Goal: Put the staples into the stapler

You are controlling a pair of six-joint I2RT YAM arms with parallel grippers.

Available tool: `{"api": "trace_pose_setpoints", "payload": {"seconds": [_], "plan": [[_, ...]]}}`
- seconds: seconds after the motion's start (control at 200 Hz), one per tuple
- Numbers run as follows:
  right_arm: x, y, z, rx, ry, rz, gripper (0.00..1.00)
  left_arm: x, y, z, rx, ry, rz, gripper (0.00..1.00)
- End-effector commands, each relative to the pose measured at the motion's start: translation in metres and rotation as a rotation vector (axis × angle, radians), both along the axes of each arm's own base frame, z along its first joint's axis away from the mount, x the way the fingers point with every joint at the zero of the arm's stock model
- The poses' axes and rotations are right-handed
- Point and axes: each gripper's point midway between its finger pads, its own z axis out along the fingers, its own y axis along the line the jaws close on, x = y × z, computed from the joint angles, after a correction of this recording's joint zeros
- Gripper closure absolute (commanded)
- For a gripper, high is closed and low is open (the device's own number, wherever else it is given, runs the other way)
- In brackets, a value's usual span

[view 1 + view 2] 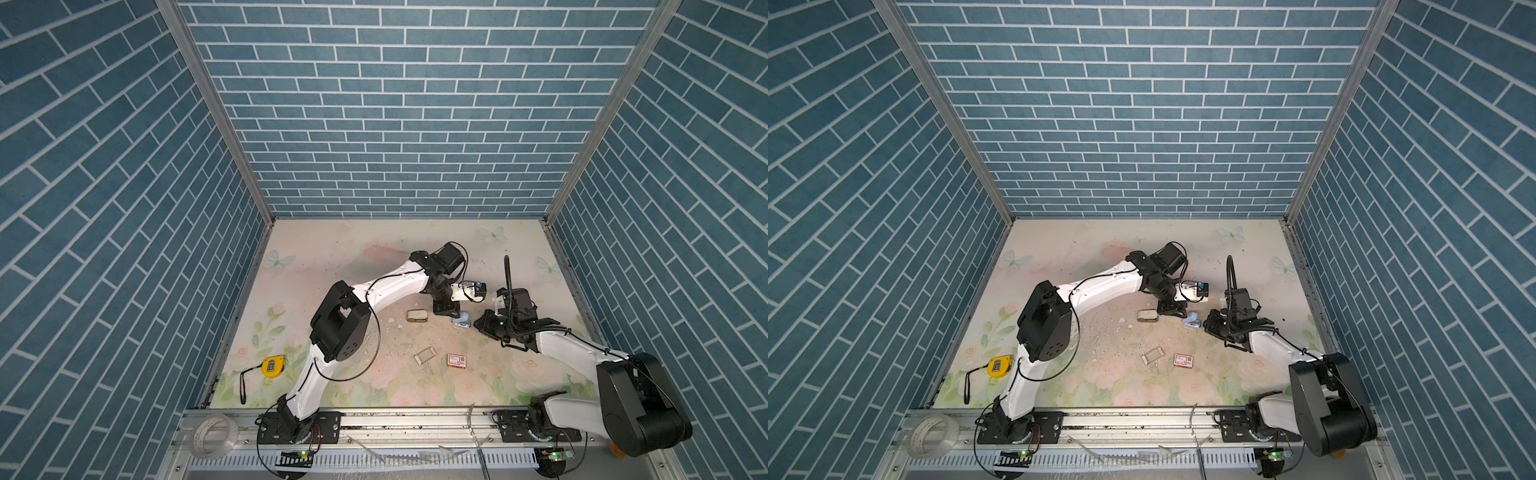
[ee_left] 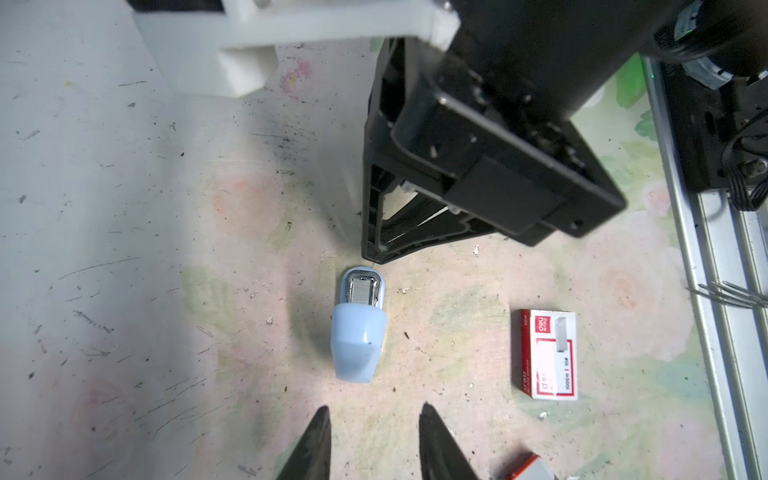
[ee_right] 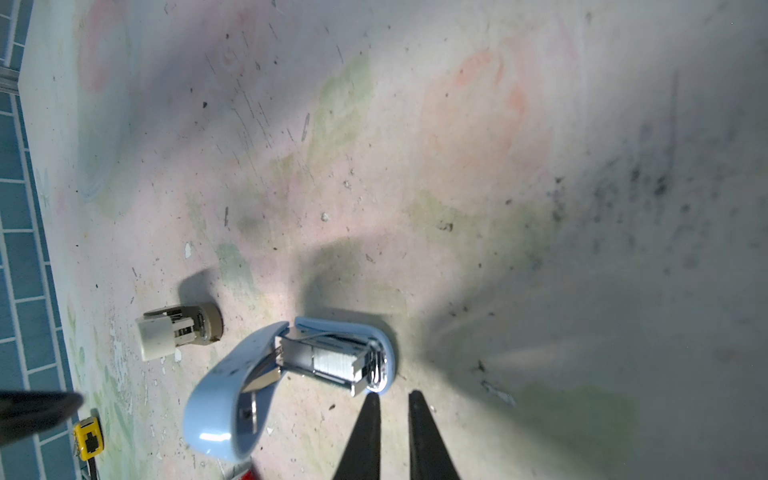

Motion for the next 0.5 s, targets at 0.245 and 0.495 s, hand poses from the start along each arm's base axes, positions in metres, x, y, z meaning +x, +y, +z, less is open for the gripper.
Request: {"api": "trace_pose_setpoints", "payload": {"seconds": [0.245, 0.495], "plan": [[0.006, 0.004, -0.004, 0.071, 0.016, 0.001, 0.86, -0.005, -0.006, -0.010, 0.016, 0.016, -0.029, 0.62], [0.007, 0.006, -0.006, 0.096, 0.028, 0.012, 0.86, -0.008, -0.009, -0.019, 0.029, 0.017, -0.042, 0.62]]}}
